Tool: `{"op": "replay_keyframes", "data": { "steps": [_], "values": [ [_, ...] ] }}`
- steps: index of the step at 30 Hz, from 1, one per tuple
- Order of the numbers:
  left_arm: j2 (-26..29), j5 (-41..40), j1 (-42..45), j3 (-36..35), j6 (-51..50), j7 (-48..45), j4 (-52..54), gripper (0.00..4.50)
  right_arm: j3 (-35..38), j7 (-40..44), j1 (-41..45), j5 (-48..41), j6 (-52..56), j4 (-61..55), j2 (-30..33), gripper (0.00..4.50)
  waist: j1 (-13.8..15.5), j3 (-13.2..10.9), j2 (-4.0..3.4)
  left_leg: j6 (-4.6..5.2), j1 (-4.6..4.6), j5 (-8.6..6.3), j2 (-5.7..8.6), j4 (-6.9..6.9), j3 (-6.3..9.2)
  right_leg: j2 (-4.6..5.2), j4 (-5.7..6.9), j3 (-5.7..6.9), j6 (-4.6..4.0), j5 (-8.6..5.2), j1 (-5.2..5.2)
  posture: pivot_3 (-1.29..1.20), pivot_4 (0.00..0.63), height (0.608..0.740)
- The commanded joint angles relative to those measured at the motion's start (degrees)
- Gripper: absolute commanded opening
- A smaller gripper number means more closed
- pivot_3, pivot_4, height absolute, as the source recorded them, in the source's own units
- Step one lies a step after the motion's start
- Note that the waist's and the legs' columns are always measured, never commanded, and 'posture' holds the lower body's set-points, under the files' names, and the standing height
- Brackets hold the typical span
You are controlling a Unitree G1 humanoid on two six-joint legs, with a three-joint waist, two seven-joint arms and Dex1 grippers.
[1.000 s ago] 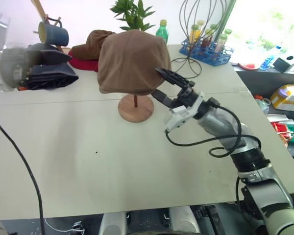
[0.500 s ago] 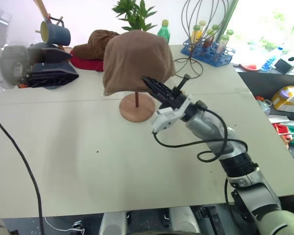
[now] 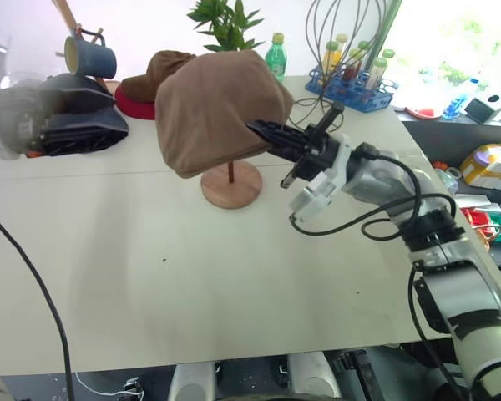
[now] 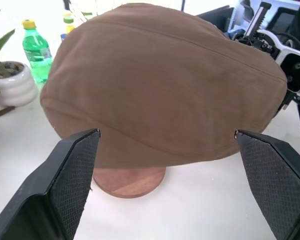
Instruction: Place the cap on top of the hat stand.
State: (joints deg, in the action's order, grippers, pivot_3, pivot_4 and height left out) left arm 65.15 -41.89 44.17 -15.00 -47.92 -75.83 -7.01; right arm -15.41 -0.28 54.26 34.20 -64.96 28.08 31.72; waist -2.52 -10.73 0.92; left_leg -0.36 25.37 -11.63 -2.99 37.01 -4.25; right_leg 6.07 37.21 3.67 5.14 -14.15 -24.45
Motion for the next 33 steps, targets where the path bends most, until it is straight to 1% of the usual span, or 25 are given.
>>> {"op": "replay_keyframes", "data": {
  "steps": [1,4,8,15,20,23,26,31,33],
  "values": [
    [1.21,-0.91,-0.44,-2.94,0.48,0.47,2.22,4.5,0.75,-3.52,3.47,0.73,-0.82,5.78,-1.77,0.07,-0.01,0.0,0.0,0.0,0.0,0.0,0.0,0.0,0.0,0.0,0.0,0.0,0.0,0.0,0.0,0.0,0.15,0.74],
    [1.45,-1.34,-1.04,-3.62,-0.04,0.85,3.01,4.5,0.1,-3.37,3.78,1.83,3.48,10.58,-3.25,0.07,0.04,0.0,0.0,0.0,0.0,0.0,0.0,0.0,0.0,0.0,0.01,0.0,0.0,0.0,0.0,0.0,0.15,0.74],
    [2.04,-1.48,-1.6,-4.24,-0.48,1.23,3.33,4.5,1.18,-2.81,0.91,0.39,6.98,6.81,-4.47,0.07,0.11,0.0,0.0,0.0,0.0,0.0,0.0,0.0,0.0,0.0,0.01,0.0,0.0,0.0,0.01,0.0,0.15,0.74],
    [1.84,-1.26,-0.81,-3.42,-0.16,1.55,2.77,4.5,1.76,0.47,-9.59,0.3,17.85,-11.65,-7.34,0.07,0.22,0.0,0.01,0.0,0.0,0.0,0.0,0.01,0.01,0.0,0.02,0.0,0.0,0.0,0.01,0.0,0.15,0.74],
    [1.31,-0.58,0.88,-1.86,0.7,1.11,1.35,4.5,1.68,2.71,-12.34,0.06,23.03,-17.21,-8.03,0.07,0.23,0.01,0.01,0.0,0.0,0.0,0.0,0.03,0.0,0.0,0.02,0.0,0.0,0.01,0.02,0.0,0.15,0.74],
    [0.76,-0.24,2.15,-0.83,1.12,0.85,0.59,4.5,2.2,4.82,-12.69,-2.62,26.98,-18.19,-8.69,1.23,0.27,0.01,0.01,0.0,0.0,0.0,0.0,0.02,0.01,-0.01,0.02,0.0,0.0,0.0,0.02,0.0,0.15,0.74],
    [0.19,0.09,2.92,0.0,1.47,0.55,0.08,4.5,1.64,7.88,-13.07,-1.98,30.88,-20.17,-7.91,2.71,0.25,0.01,0.01,0.0,0.0,0.0,0.0,0.03,0.0,-0.01,0.02,-0.01,0.0,0.0,0.02,0.0,0.15,0.74],
    [-0.23,0.3,3.08,0.3,1.83,0.27,-0.4,4.5,1.94,14.3,-18.0,-6.15,32.87,-27.01,-5.04,2.71,0.43,0.01,0.01,0.01,0.01,0.0,0.0,0.01,0.01,-0.02,0.0,-0.01,0.0,0.0,0.02,0.0,0.15,0.74],
    [-0.29,0.28,2.68,0.18,2.06,0.16,-0.47,4.5,3.02,18.86,-21.49,-11.97,35.29,-30.63,-3.23,2.71,0.47,0.01,0.01,0.01,0.01,-0.01,0.0,0.02,0.0,-0.02,-0.01,-0.01,0.0,0.0,0.02,0.0,0.15,0.74]
  ]
}}
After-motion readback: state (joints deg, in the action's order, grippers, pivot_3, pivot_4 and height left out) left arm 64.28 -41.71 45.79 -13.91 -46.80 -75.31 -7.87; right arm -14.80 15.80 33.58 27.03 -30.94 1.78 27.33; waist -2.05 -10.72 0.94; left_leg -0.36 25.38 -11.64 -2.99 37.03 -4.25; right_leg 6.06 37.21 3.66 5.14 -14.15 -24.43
